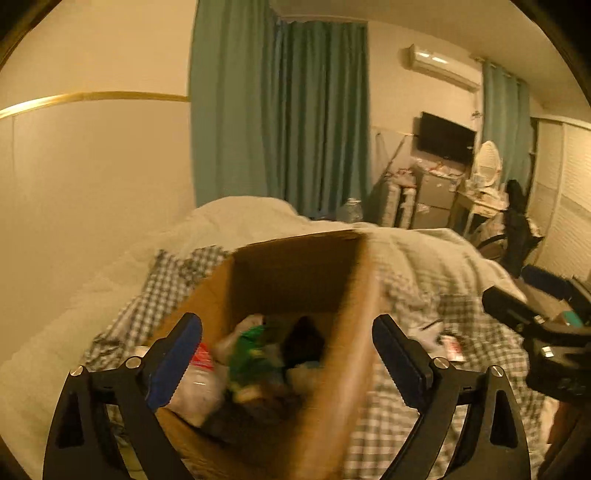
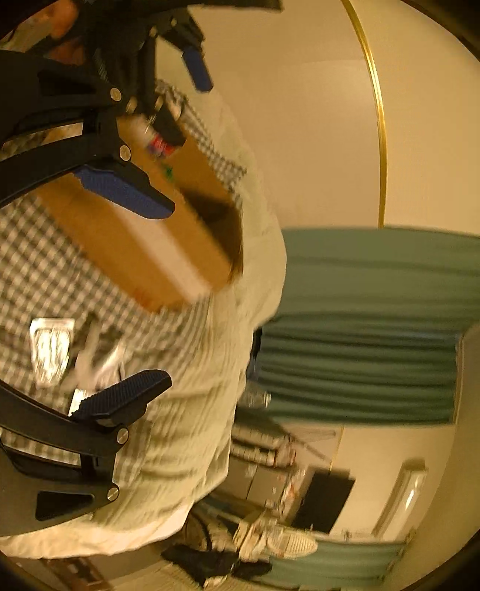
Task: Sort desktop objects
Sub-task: 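Move both tools back over the remaining items on the bed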
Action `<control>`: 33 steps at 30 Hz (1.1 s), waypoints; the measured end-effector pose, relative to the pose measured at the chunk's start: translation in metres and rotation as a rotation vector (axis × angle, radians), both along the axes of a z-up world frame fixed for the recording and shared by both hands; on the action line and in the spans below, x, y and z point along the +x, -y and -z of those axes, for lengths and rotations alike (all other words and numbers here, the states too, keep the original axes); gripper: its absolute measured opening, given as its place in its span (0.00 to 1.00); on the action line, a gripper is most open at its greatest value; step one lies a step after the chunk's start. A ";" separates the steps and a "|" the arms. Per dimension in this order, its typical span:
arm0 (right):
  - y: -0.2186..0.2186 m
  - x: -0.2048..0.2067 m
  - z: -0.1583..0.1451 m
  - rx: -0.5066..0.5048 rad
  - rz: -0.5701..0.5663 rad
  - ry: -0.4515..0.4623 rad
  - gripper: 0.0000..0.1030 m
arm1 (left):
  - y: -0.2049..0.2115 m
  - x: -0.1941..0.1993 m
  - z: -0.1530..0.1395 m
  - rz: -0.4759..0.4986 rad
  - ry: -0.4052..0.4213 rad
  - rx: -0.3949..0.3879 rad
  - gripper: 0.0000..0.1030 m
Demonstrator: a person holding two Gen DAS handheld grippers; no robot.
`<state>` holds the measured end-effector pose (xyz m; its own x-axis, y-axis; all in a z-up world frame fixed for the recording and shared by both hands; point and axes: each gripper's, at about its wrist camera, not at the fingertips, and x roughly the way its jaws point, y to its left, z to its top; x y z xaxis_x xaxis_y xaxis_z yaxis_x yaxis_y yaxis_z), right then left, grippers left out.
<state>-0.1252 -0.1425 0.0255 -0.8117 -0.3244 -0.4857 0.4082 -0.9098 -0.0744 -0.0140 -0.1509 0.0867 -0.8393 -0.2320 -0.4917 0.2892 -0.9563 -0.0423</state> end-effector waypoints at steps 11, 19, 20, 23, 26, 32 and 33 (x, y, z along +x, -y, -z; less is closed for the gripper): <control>-0.111 0.000 0.039 -0.026 0.199 0.036 0.82 | -0.093 -0.041 0.038 0.132 0.093 -0.015 0.96; -0.147 -0.012 0.075 -0.071 0.247 0.122 0.82 | -0.122 -0.068 0.080 0.165 0.197 -0.064 0.96; -0.150 -0.014 0.080 -0.074 0.250 0.134 0.82 | -0.120 -0.071 0.083 0.166 0.205 -0.055 0.96; -0.157 -0.019 0.093 -0.083 0.255 0.161 0.83 | -0.115 -0.080 0.095 0.159 0.233 -0.012 0.96; -0.165 -0.027 0.104 -0.103 0.270 0.193 0.83 | -0.109 -0.088 0.103 0.154 0.255 0.020 0.96; -0.171 -0.041 0.122 -0.112 0.286 0.242 0.82 | -0.124 -0.112 0.121 0.196 0.294 -0.032 0.96; -0.171 -0.044 0.125 -0.111 0.287 0.247 0.82 | -0.128 -0.117 0.127 0.206 0.307 -0.038 0.96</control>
